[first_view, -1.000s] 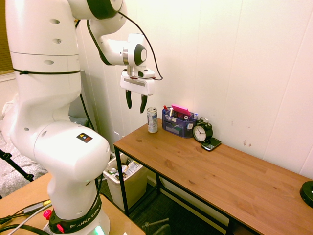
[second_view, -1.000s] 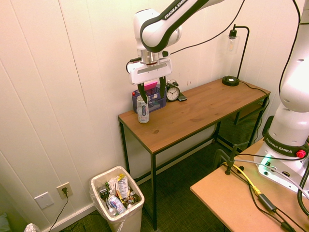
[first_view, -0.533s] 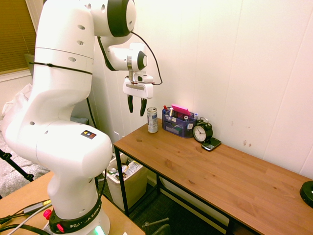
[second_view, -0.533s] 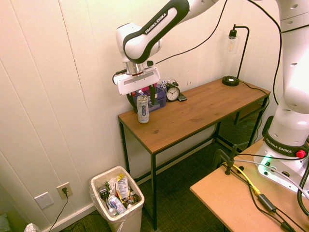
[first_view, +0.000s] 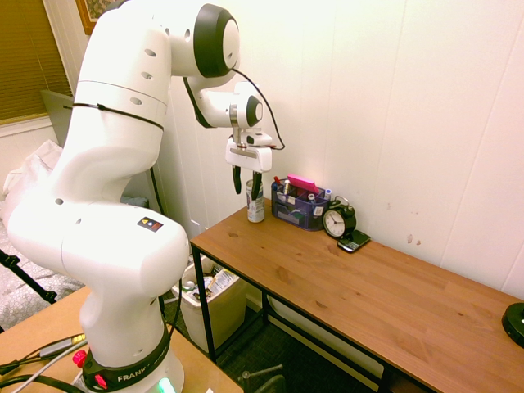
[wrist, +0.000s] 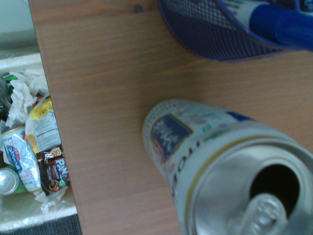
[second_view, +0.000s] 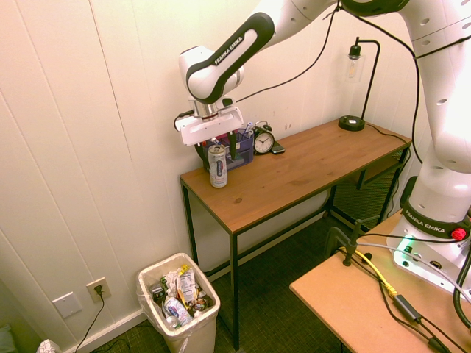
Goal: Throw the can in the trash bin
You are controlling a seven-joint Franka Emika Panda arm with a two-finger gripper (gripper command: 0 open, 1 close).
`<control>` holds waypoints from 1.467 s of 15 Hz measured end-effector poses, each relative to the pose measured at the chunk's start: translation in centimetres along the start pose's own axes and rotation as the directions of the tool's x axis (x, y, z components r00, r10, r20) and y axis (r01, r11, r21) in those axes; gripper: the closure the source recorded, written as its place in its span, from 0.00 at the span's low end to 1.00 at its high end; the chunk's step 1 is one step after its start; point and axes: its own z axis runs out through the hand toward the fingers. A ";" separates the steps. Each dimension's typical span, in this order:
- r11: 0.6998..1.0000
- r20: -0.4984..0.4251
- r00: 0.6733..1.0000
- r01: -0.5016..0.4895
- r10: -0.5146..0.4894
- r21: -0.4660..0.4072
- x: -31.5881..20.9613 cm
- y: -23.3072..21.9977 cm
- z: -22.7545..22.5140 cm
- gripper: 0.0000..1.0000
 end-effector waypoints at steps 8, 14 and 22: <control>0.999 -0.025 0.999 -0.041 0.041 0.014 2.2 -0.8 0.3 1.00; 0.999 -0.036 0.999 -0.036 0.036 0.003 1.3 -1.7 1.4 1.00; 0.999 -0.042 0.998 -0.041 0.041 0.000 1.7 -2.3 1.2 1.00</control>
